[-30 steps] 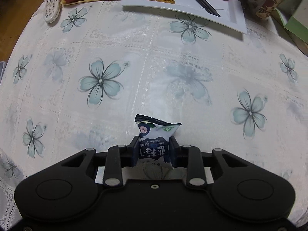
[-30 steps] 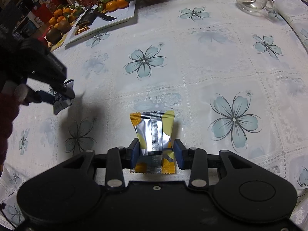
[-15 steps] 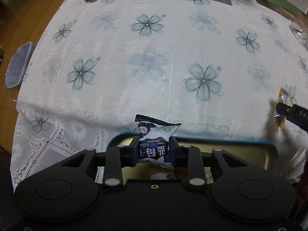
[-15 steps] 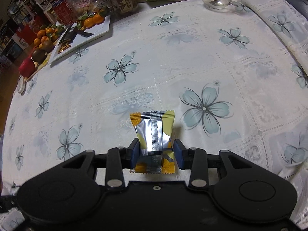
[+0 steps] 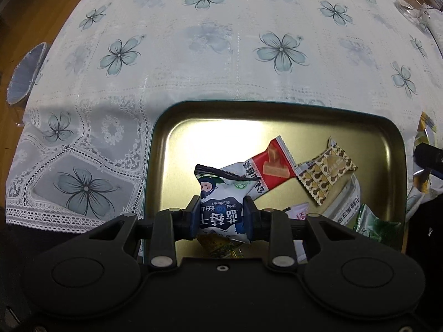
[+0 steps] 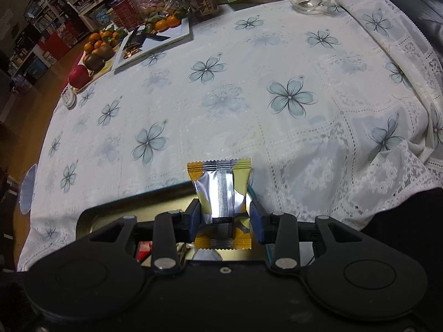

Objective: Organize snacks
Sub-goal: 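Carry both held packets over the gold tray, then open both tools to release the packets onto the tray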

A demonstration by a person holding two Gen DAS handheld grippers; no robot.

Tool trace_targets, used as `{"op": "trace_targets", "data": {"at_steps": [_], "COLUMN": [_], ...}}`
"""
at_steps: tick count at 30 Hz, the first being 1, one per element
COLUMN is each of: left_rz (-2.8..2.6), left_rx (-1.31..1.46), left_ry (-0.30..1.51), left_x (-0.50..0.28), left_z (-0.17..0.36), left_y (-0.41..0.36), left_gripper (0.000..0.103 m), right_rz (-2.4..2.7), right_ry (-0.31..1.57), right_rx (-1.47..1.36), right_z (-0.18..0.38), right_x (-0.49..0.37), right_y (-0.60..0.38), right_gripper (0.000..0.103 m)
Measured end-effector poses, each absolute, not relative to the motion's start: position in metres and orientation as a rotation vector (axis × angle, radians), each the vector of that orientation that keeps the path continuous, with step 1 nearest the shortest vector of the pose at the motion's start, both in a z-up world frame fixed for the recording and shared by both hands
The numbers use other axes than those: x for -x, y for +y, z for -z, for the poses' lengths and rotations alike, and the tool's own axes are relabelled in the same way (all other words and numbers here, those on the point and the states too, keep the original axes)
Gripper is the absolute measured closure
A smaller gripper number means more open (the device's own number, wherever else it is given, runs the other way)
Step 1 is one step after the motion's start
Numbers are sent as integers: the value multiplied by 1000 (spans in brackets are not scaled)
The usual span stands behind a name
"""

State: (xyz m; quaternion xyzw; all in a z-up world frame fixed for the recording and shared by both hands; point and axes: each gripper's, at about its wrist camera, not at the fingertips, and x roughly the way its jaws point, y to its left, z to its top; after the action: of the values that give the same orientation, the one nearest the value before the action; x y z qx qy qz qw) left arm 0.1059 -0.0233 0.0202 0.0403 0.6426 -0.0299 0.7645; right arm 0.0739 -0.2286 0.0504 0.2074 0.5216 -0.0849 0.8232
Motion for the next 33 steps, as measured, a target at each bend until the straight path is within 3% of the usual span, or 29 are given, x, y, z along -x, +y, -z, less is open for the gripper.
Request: {"op": "trace_targets", "data": {"at_steps": [33], "left_rz": [66], "left_rx": [-59], "left_ry": [1507], "left_x": [-159], "left_z": [4], "left_y": [-14], "left_gripper": [58], "right_rz": [151], "right_ry": [1232], "right_rx": [-359], "right_z": [-21], "right_x": [-96], "right_y": [-203], "right_gripper": [61]}}
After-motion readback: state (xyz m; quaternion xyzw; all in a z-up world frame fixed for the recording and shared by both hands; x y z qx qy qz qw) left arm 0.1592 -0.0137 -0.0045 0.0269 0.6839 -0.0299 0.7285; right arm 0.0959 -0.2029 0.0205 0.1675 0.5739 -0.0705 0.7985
